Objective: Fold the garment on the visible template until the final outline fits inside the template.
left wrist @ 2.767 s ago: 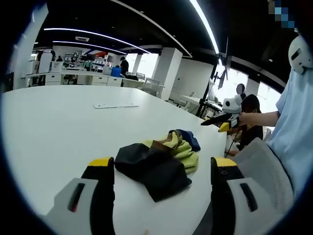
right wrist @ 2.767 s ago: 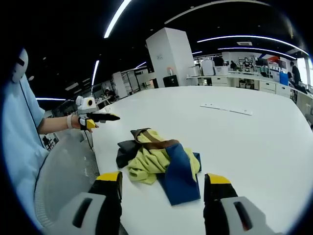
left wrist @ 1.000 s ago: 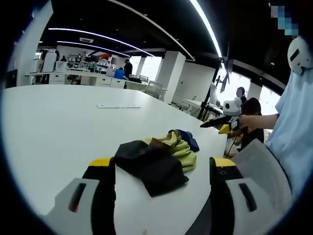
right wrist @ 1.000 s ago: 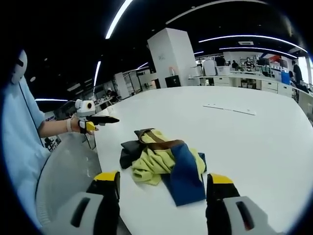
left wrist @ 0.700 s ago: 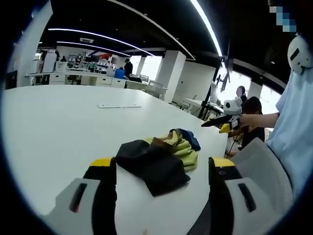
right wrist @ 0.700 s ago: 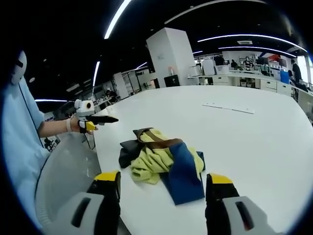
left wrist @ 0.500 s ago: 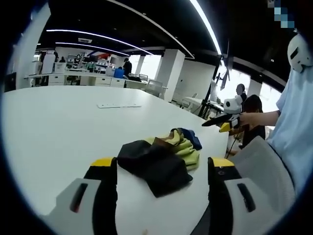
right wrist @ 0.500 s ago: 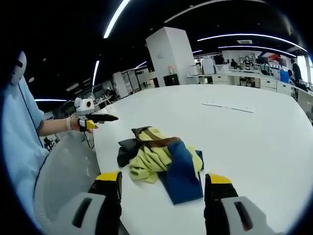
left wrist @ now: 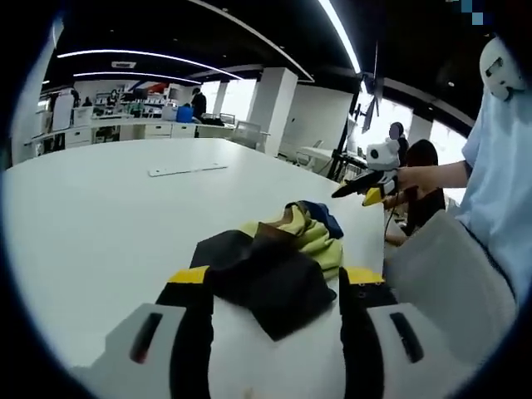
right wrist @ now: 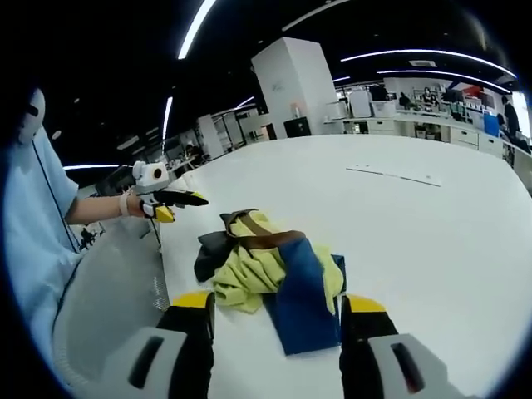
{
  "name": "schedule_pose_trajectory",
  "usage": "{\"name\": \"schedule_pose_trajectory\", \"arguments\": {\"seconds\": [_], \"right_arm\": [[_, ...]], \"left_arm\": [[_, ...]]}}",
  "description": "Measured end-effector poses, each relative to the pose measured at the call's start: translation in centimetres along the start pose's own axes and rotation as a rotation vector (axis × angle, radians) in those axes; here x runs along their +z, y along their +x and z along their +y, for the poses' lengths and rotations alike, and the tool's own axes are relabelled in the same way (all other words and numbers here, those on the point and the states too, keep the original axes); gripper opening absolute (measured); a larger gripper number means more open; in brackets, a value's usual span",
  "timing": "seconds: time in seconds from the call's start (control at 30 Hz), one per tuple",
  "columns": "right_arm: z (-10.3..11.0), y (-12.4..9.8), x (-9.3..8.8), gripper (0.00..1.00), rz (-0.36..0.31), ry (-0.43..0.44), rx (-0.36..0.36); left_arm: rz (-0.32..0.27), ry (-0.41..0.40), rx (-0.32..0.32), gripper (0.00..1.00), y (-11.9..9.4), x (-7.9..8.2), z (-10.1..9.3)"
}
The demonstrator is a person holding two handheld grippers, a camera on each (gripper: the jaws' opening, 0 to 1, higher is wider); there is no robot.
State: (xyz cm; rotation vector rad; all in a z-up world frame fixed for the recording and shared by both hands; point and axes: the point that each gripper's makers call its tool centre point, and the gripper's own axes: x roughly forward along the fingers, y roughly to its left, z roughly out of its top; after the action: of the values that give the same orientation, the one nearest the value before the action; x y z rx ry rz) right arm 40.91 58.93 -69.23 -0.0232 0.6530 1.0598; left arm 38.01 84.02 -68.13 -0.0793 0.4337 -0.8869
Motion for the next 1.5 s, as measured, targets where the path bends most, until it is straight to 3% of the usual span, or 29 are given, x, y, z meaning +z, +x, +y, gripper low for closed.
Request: {"name": "schedule_pose_trajectory", "arguments": {"seconds": [0.13,0.33,0.57,0.77,1.1,1.5], "right_arm": [[-0.8,0.7,0.2,0.53,0.012,0.012,0.009],[-1.6,1.5,0.5,0.43,0.03,0.01,0.029],[-1.8,2.3,0.2,0.29,0.077,-0.002,0.045],[-2.3,2.9,-0.1,0.23,0.089,0.022,0.045],[-2.0,3.4,-0.4,0.1,0.102,0.049,0.053],[-2.1,2.9,-0.3,0.0,0.086,0.075,0.036]], "left_arm": [[0.007,0.018,0.005,0.47,1.2,0.0,1.0],[0.005,0.022,0.007,0.44,2.5,0.5,2.0],[0.041,0.041,-0.004,0.34,3.4,-0.1,2.4],[0.073,0.048,-0.01,0.28,4.3,-1.1,2.5],[0.102,0.116,-0.02,0.15,4.9,-1.4,2.5],[0.097,0.1,-0.004,0.0,4.8,-1.4,2.9]]}}
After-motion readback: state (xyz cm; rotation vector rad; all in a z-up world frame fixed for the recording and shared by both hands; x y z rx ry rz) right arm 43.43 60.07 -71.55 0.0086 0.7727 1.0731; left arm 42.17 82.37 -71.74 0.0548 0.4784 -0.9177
